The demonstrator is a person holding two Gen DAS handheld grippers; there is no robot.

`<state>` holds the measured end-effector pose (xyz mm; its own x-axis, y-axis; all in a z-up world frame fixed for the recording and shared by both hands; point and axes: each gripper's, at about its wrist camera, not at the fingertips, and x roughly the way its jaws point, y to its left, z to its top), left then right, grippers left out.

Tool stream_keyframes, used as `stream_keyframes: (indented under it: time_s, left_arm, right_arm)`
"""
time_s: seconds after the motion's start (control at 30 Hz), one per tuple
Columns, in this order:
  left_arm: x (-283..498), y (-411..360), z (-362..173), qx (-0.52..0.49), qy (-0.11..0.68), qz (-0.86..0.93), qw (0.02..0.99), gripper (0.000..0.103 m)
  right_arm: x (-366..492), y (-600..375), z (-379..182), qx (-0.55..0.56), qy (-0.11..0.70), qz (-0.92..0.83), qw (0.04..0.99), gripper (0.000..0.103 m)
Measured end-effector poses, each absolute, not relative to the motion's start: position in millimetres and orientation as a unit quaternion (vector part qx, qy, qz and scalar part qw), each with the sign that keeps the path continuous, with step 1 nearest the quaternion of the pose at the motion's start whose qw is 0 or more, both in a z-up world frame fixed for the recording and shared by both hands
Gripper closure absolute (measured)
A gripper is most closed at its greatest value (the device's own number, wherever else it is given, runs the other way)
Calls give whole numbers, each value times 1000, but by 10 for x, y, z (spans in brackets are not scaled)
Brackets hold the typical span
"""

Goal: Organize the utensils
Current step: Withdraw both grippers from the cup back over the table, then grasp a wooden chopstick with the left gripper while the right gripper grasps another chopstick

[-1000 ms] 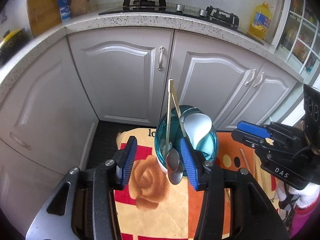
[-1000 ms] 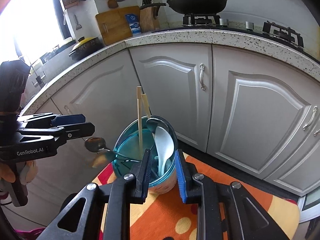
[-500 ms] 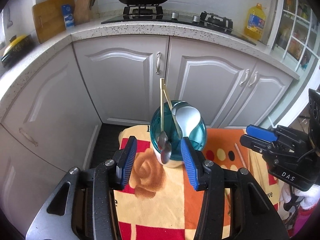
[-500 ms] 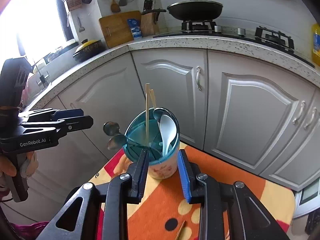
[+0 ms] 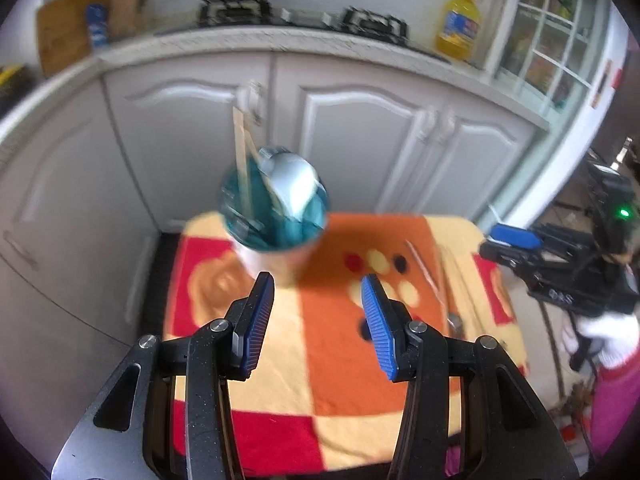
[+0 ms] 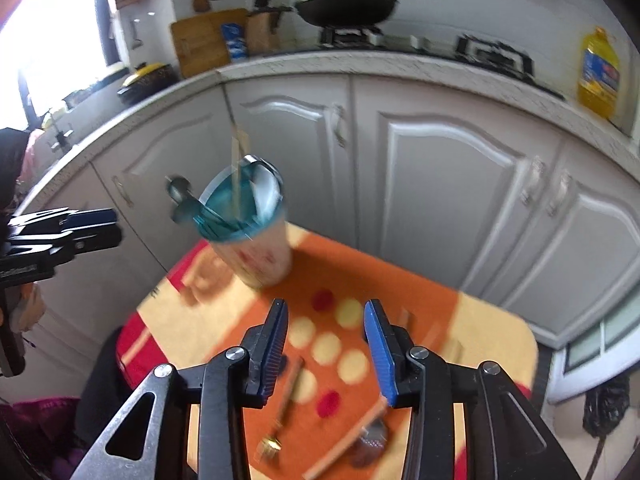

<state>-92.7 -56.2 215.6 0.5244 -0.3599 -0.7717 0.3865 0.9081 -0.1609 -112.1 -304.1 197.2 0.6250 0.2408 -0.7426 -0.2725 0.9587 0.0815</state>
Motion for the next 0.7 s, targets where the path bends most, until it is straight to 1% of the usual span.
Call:
stream_keyframes:
  time_s: [0.17, 0.33, 0.47, 0.7]
  left_arm:
    - [-1015, -823, 1827, 14, 473, -232, 850, 58]
    - [-1022, -1015, 1453, 9, 510, -233, 828, 58]
    - [-965, -1102, 1175, 1, 533, -225, 815, 58]
    - [-844, -1326, 864, -10, 556, -226, 800, 58]
  right_arm:
    - [-1213, -3399, 1583, 4, 450, 109, 886, 65]
    - [-1222, -3679, 1133, 50, 486, 87, 868, 65]
    - [-1180, -3812, 980, 93, 490, 92, 862, 67]
    - [-965, -3855, 812, 116, 498, 97, 854, 69]
